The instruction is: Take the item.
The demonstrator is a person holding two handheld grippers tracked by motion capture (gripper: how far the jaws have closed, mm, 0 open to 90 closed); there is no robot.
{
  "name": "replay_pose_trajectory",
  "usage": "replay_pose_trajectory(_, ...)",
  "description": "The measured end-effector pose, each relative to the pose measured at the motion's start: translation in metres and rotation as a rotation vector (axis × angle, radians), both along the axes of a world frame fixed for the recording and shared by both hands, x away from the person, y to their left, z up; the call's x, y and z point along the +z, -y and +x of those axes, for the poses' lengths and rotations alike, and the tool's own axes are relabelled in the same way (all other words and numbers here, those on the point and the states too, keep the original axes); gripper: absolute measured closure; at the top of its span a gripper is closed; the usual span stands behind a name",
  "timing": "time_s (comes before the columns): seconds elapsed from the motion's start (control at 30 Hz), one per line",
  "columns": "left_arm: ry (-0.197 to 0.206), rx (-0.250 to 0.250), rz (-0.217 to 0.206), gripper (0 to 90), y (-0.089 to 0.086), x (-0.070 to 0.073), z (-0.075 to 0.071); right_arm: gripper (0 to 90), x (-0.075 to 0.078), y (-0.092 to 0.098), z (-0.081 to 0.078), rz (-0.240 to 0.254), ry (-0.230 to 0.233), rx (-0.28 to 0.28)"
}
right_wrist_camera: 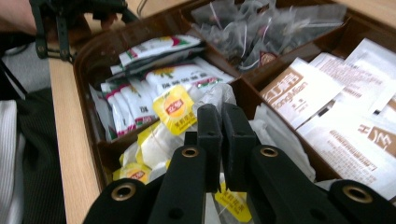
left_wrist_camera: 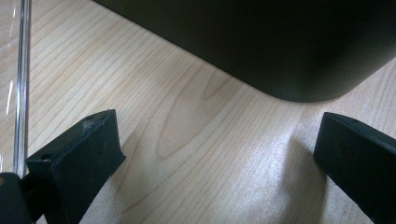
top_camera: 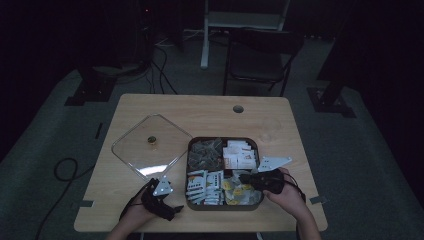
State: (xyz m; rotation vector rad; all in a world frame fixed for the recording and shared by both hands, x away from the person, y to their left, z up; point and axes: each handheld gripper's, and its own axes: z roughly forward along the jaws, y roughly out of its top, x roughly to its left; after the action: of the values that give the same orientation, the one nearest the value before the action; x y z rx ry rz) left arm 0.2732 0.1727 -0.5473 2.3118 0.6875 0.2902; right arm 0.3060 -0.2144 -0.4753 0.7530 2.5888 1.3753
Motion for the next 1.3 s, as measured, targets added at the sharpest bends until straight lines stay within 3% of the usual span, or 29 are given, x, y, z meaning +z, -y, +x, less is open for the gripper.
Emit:
replay_pose_trajectory(0.17, 0.0, 0.0, 0.0, 1.4, 0.0, 0.0, 0.0, 87.2, 0.005, 0.001, 0.001, 0.052, -0.004, -0.004)
replay_pose_trajectory(0.37, 0.0, 0.0, 0.0, 1.4, 0.0, 0.0, 0.0, 87.2, 0.01, 0.001, 0.003, 0.059, 0.005, 0.0)
replay_pose_trajectory(0.8, 0.001, 0.003, -0.004, 1.4, 0.0, 0.0, 0.0, 87.2, 0.026, 0.012, 0.014, 0.103, 0.054, -0.063)
replay_pose_trajectory(1.3, 0.001, -0.001, 0.001, 1.4, 0.0, 0.0, 0.0, 87.1, 0.05, 0.045, 0.044, 0.169, 0.128, -0.227)
